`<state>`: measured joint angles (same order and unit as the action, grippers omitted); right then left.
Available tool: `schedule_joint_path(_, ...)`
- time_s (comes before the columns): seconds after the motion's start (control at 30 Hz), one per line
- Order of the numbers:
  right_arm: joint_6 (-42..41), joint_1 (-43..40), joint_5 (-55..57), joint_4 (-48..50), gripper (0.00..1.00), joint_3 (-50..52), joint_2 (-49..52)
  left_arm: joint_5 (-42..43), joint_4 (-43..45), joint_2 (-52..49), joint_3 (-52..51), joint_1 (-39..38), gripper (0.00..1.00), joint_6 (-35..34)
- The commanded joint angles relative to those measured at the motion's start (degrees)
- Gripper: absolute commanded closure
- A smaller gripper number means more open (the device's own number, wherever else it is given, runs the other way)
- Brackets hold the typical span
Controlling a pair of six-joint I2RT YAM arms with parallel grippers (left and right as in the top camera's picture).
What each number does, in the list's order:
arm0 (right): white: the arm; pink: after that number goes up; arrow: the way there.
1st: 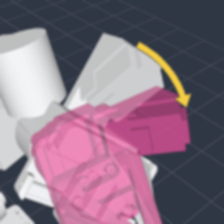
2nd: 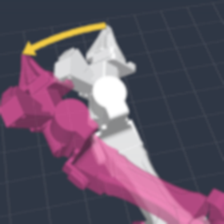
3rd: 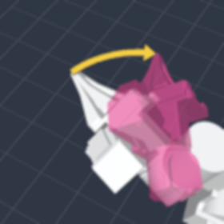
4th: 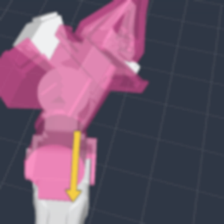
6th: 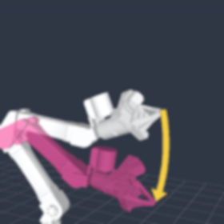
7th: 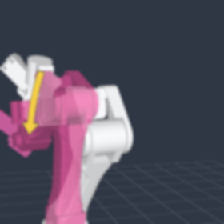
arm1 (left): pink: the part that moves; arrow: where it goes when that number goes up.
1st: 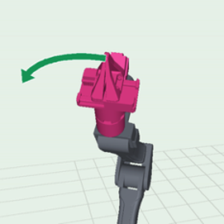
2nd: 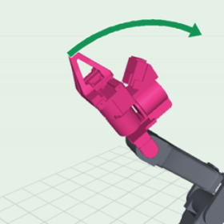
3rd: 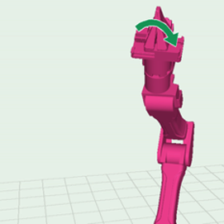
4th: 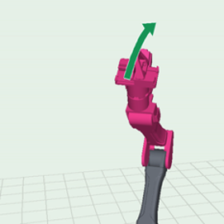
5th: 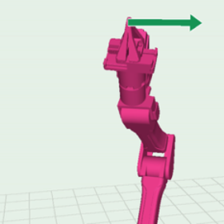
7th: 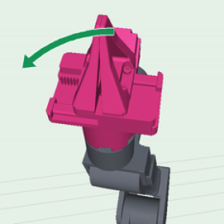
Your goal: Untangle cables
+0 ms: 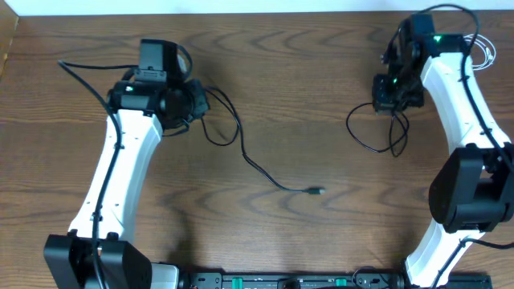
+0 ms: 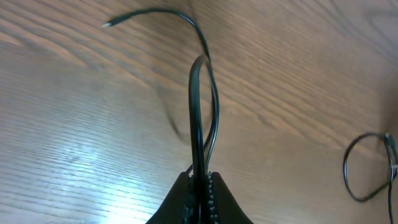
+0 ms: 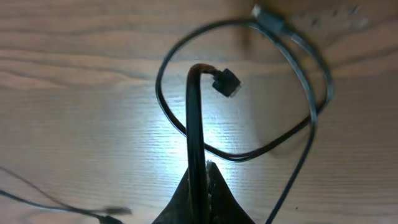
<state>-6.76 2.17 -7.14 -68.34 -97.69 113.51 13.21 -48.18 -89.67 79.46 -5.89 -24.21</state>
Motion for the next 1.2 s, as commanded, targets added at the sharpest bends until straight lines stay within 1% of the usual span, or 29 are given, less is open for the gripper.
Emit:
schedule_joint_path(0.0,1.97,1.88,-4.20,3.43,0.99,4.55,-0.31,0.09,0.70,0.90,-0.13,-0.68,0.92,-0.50)
schedule_joint_path(0.07,1.92,3.93,-4.15,6.25,0.93,7.63,-0.26,0.09,0.83,0.90,-0.13,-0.68,0.93,-0.50)
schedule_joint_path(0.2,1.68,6.60,-3.67,10.99,0.58,11.85,-0.26,0.09,0.87,0.90,-0.13,-0.68,0.93,-0.50)
schedule_joint_path(0.3,1.68,7.50,-2.27,14.03,0.53,14.40,-0.22,0.09,0.85,0.90,-0.13,-0.68,0.93,-0.50)
schedule_joint_path(0.43,1.66,7.63,1.07,15.96,0.54,17.16,-0.22,0.09,0.85,0.90,-0.13,-0.68,0.92,-0.50)
schedule_joint_path(0.53,1.73,7.69,1.42,17.40,0.55,18.93,-0.22,0.09,0.85,0.90,-0.13,-0.68,0.92,-0.50)
schedule_joint_path(0.77,2.93,9.55,0.98,25.81,0.53,23.54,-0.22,0.09,0.61,0.90,-0.24,-0.68,0.92,-0.50)
schedule_joint_path(0.83,1.79,9.53,0.98,27.43,0.47,24.35,-0.22,0.09,0.63,0.90,-0.24,-0.68,0.93,-0.50)
schedule_joint_path(0.87,0.72,9.51,0.94,28.85,0.41,25.16,-0.22,0.07,0.63,0.90,-0.24,-0.68,0.92,-0.50)
schedule_joint_path(0.93,-1.92,9.51,0.70,30.53,0.32,26.36,-0.22,0.09,0.63,0.90,-0.24,-0.68,0.93,-0.50)
schedule_joint_path(0.97,-4.24,9.51,-0.74,32.11,0.25,27.52,-0.22,0.09,0.63,0.90,-0.24,-0.68,0.92,-0.50)
schedule_joint_path(1.0,-5.42,9.51,-2.14,33.16,0.22,28.22,-0.22,0.09,0.63,0.90,-0.24,-0.68,0.92,-0.50)
schedule_joint_path(1.1,-8.76,9.64,-7.48,38.27,0.21,31.15,-0.22,0.07,0.66,0.87,-0.28,-0.68,0.92,-0.50)
schedule_joint_path(1.17,-10.12,9.97,-9.35,40.98,0.22,32.76,-0.22,0.09,0.66,0.79,-0.28,-0.68,0.92,-0.50)
